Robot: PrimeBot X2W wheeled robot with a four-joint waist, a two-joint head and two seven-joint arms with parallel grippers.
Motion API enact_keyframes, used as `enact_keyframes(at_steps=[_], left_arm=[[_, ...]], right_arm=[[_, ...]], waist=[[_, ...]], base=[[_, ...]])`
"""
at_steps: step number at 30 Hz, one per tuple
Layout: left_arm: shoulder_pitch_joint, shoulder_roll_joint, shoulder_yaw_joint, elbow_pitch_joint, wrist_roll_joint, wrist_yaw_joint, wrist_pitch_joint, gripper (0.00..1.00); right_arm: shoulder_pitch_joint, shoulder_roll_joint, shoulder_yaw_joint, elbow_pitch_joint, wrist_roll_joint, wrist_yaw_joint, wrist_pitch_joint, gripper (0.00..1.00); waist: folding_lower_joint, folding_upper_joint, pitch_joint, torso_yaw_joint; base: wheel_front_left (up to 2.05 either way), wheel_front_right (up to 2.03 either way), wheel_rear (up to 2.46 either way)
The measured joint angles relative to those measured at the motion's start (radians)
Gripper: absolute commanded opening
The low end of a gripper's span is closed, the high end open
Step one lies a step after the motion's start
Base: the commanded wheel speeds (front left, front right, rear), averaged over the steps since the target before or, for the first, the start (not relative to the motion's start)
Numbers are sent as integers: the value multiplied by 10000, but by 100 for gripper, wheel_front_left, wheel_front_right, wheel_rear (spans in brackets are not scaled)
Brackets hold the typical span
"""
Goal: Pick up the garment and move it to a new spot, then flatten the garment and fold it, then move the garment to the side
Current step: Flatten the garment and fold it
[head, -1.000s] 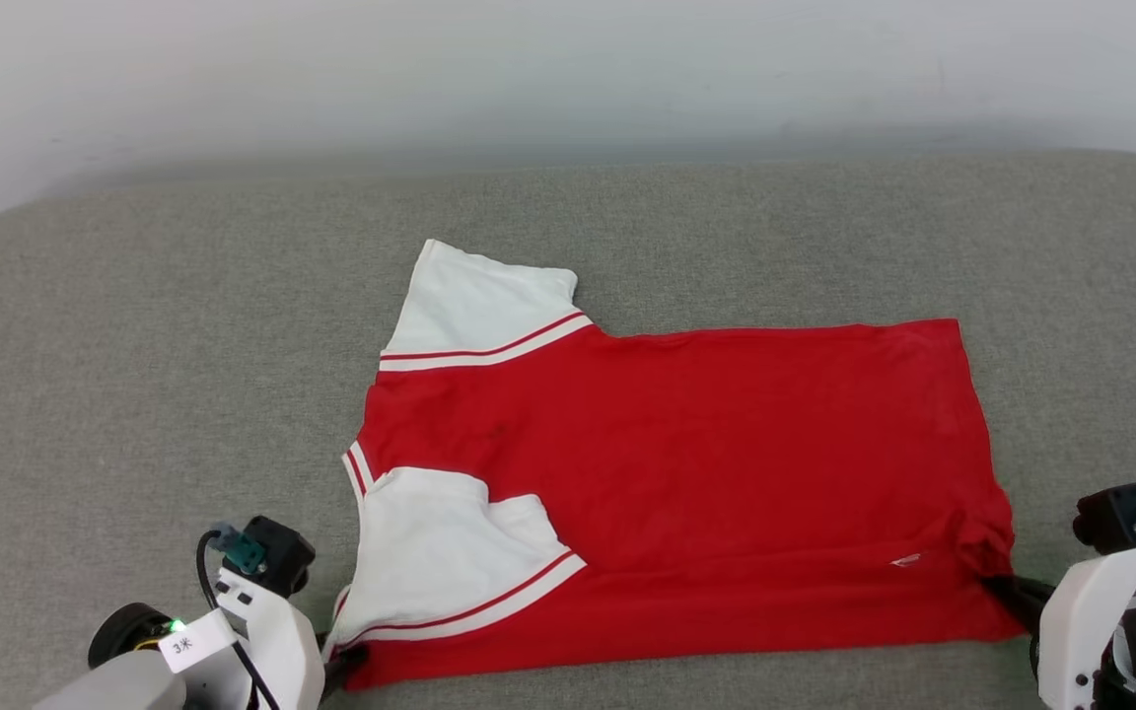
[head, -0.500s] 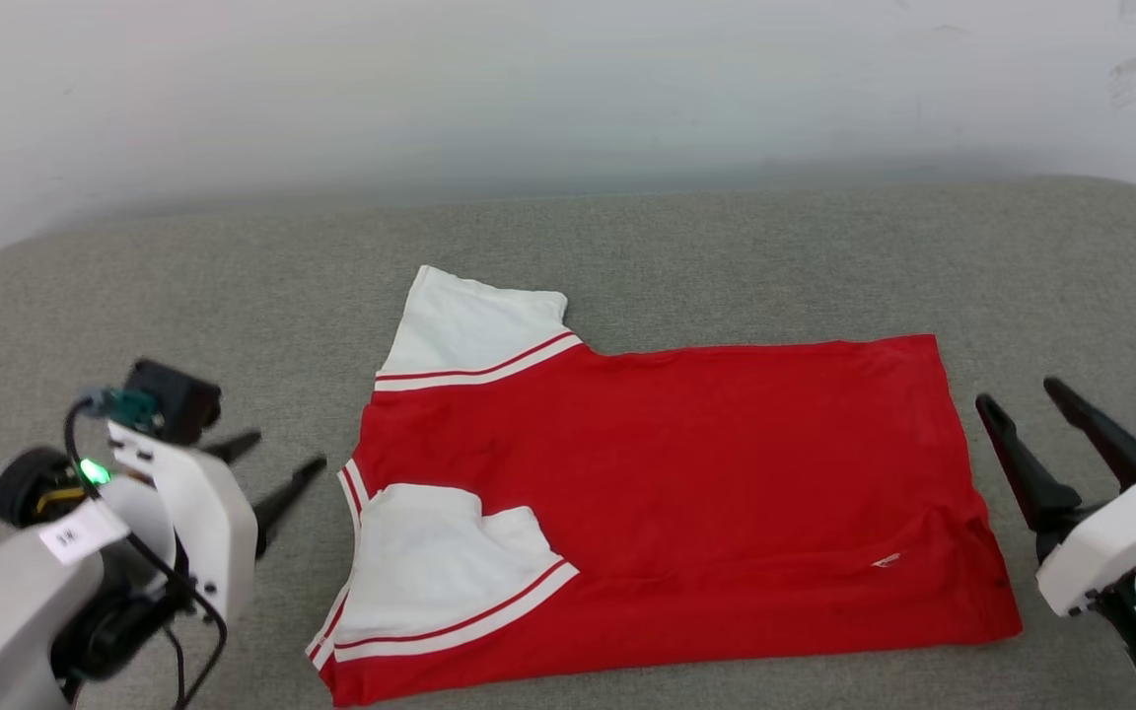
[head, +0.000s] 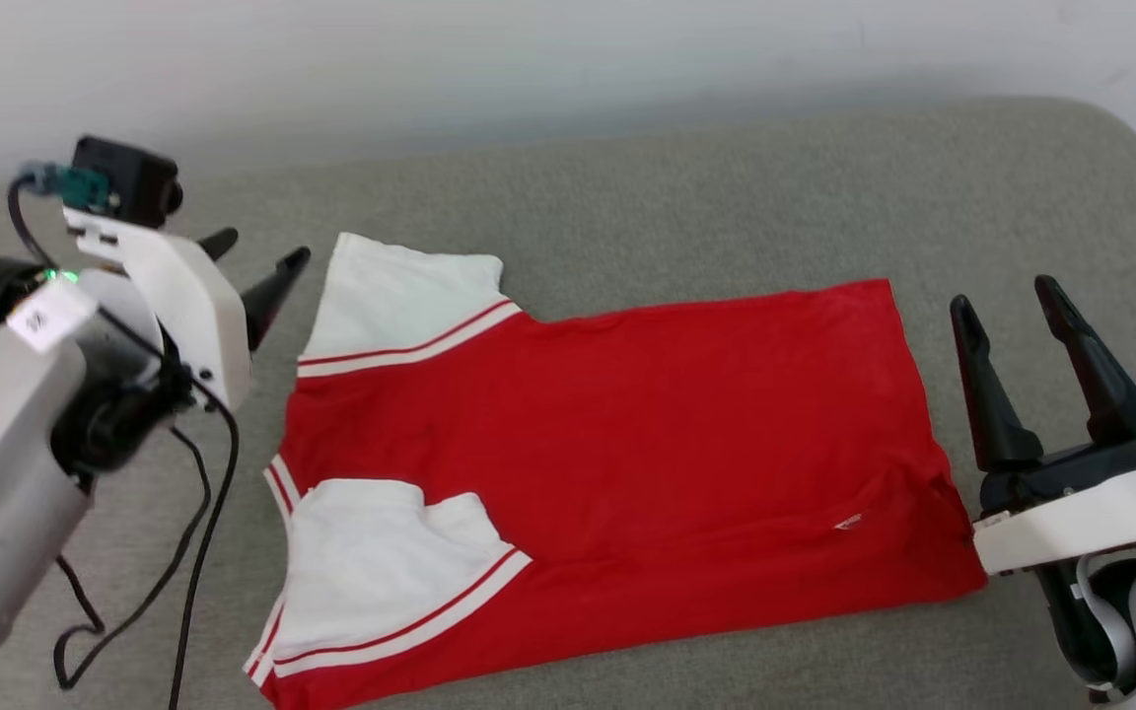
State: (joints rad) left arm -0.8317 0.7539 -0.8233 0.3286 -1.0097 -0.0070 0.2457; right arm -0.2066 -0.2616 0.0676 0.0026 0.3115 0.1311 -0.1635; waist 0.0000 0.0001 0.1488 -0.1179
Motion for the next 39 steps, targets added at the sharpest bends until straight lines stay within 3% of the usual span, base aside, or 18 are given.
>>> enact_keyframes(at_steps=[16,24,33,35,39], left_arm=[[-3669,-437,-625,2746,-44,-550,4587,100],[-4891,-708,-859,3382,430,-523,5223,100],[-5190,-642,-1275,3837,652,-750,5785,100],[-5183,-644,-1283,3833,621,-828,5770,0],[-5064,-685,-1306,3751,541,-988,5417,0]], right_arm=[[-671,579,224,-660,-416,0,-305,100],[-1242,604,405,-652,-500,0,-430,100],[-1387,685,433,-522,-548,0,-593,100],[-1394,688,397,-499,-548,0,-646,100],[-1476,677,360,-485,-546,0,-654,100]], waist=[[2,-1,2635,-1068],[2,0,3685,-1320],[0,-1,4223,-1445],[0,0,4226,-1421],[1,0,4183,-1322]], base=[[0,0,0],[0,0,0],[0,0,0],[0,0,0],[0,0,0]])
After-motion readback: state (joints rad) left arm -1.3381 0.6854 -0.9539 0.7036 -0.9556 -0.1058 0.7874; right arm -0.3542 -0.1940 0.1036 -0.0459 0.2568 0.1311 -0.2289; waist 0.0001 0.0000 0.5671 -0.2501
